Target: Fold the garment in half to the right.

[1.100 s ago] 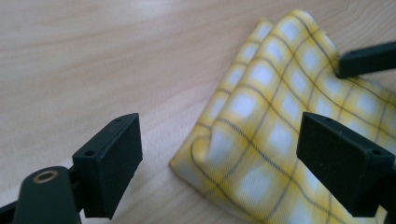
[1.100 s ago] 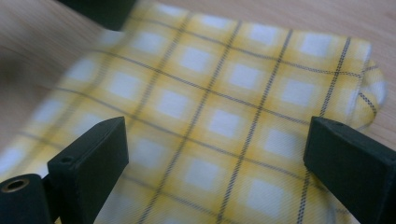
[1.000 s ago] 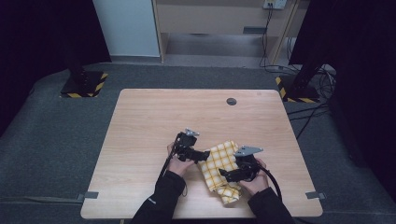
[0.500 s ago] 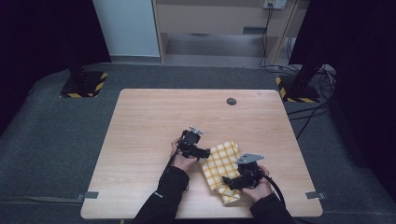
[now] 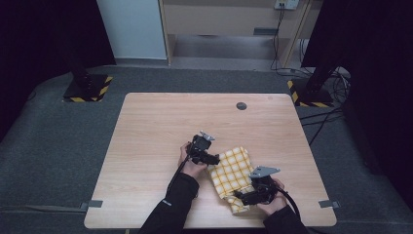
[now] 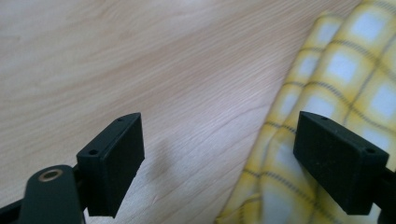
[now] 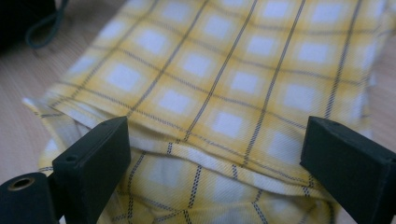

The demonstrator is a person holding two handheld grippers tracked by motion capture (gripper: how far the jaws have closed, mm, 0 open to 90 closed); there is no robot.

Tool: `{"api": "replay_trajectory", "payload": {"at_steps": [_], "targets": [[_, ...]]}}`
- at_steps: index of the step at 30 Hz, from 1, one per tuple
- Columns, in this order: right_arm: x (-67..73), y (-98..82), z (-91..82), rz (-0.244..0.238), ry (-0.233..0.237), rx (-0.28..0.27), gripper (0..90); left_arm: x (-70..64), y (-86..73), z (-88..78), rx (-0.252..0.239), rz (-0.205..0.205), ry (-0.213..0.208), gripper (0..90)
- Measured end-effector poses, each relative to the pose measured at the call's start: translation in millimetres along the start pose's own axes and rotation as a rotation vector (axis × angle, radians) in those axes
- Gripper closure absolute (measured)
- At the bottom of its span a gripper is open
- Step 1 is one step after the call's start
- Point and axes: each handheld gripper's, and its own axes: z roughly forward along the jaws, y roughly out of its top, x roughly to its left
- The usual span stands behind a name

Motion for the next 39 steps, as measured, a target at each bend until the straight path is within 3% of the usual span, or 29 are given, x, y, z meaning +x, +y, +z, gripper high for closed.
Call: {"api": "replay_trajectory", "payload": {"at_steps": [3,5,10,14,16,18,21,24,27,29,34,39], "targets": [[2.8,3.5,-14.3,0.009,0.021,-0.056,8.5,-7.5,9.1,-0.5,-0.031,-0.01,-0.048,14.7],[7.4,3.9,-19.4,0.004,0.034,-0.066,8.5,-13.8,13.4,6.5,-0.024,0.0,-0.049,14.7],[16.9,-4.1,-11.4,-0.031,0.033,-0.024,8.3,-21.1,12.8,28.3,0.036,0.038,0.012,12.5],[10.8,-10.6,-3.3,-0.037,-0.004,0.003,8.5,-19.3,13.0,30.4,0.039,0.047,0.035,12.0],[8.3,-13.0,-1.3,-0.024,-0.002,0.006,8.6,-20.2,15.5,28.4,0.049,0.055,0.039,12.1],[8.2,-11.1,-6.0,-0.019,0.005,-0.01,8.7,-23.9,19.0,25.1,0.033,0.052,0.032,14.1],[9.1,-5.4,-22.4,-0.009,0.022,-0.083,9.8,-30.9,24.6,22.7,0.013,0.045,-0.01,14.3],[14.1,-2.6,-33.8,-0.015,0.037,-0.119,9.8,-37.5,26.8,29.7,0.028,0.065,0.003,14.2],[22.0,-4.9,-29.5,-0.05,0.042,-0.089,9.7,-35.3,24.5,37.5,0.049,0.055,0.001,12.8],[23.3,-8.2,-20.0,-0.078,0.015,-0.05,9.5,-30.9,23.8,38.4,0.054,0.033,-0.017,12.0],[11.7,-17.6,-3.4,-0.052,0.02,-0.002,8.3,-28.4,22.7,38.3,0.052,0.037,-0.018,12.1],[12.7,-14.4,-9.9,-0.053,0.043,-0.021,8.6,-32.1,22.7,24.9,0.048,0.063,-0.017,13.3]]}}
